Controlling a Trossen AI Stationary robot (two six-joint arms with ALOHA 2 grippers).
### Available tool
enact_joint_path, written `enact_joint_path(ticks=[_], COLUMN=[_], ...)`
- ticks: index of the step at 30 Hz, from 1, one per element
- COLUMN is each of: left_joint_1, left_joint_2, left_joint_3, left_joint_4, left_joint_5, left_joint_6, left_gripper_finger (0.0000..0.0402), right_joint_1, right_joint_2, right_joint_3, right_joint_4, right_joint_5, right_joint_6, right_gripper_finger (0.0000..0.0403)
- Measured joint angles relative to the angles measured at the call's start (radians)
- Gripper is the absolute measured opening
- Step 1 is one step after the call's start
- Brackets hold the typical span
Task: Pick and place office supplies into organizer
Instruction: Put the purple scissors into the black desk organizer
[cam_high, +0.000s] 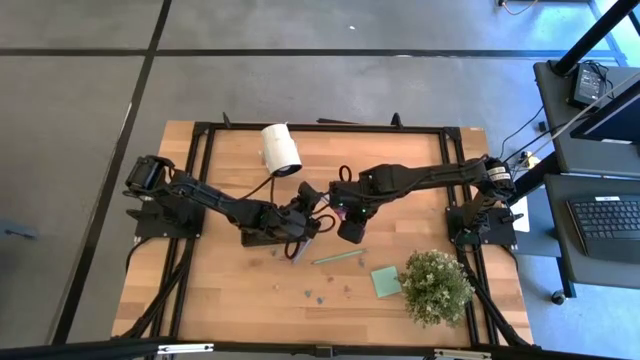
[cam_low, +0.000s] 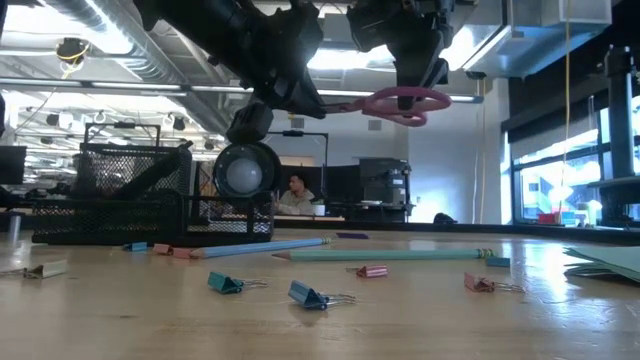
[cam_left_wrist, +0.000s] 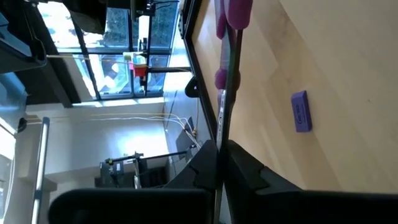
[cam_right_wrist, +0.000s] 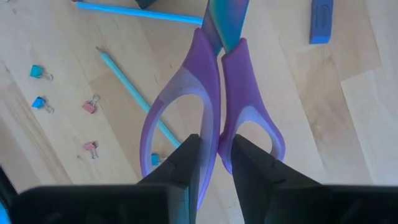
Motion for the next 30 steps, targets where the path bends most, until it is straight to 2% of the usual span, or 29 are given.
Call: enact_joint_path(ticks=[5, 13, 18, 21, 25, 30], left_joint_1=[0.0, 0.0, 0.0, 0.0, 0.002, 0.015], left_joint_2=[0.0, 0.0, 0.0, 0.0, -0.009, -0.06], left_joint_3=[0.0, 0.0, 0.0, 0.0, 0.0, 0.0], left_joint_4=[-0.01, -0.018, -0.02, -0.024, -0.058, -0.154], left_joint_5=[0.002, -0.004, -0.005, -0.004, 0.003, 0.127], left_joint_6=[-0.004, -0.005, -0.028, -0.037, -0.129, -0.332], left_gripper_finger=[0.0007, 0.0006, 0.0006, 0.0006, 0.0006, 0.0006], right_joint_1=[-0.001, -0.001, 0.002, 0.002, 0.006, 0.03], right_joint_2=[0.0, 0.0, 0.0, 0.0, 0.0, 0.0], right_joint_3=[0.0, 0.0, 0.07, 0.141, 0.227, 0.303], right_joint_4=[0.001, 0.001, -0.037, -0.086, -0.123, -0.176], right_joint_5=[-0.025, -0.03, 0.095, 0.156, 0.211, 0.368], right_joint_6=[-0.046, -0.133, -0.163, -0.182, -0.21, -0.261], right_gripper_finger=[0.0102, 0.0213, 0.0253, 0.026, 0.0261, 0.0261])
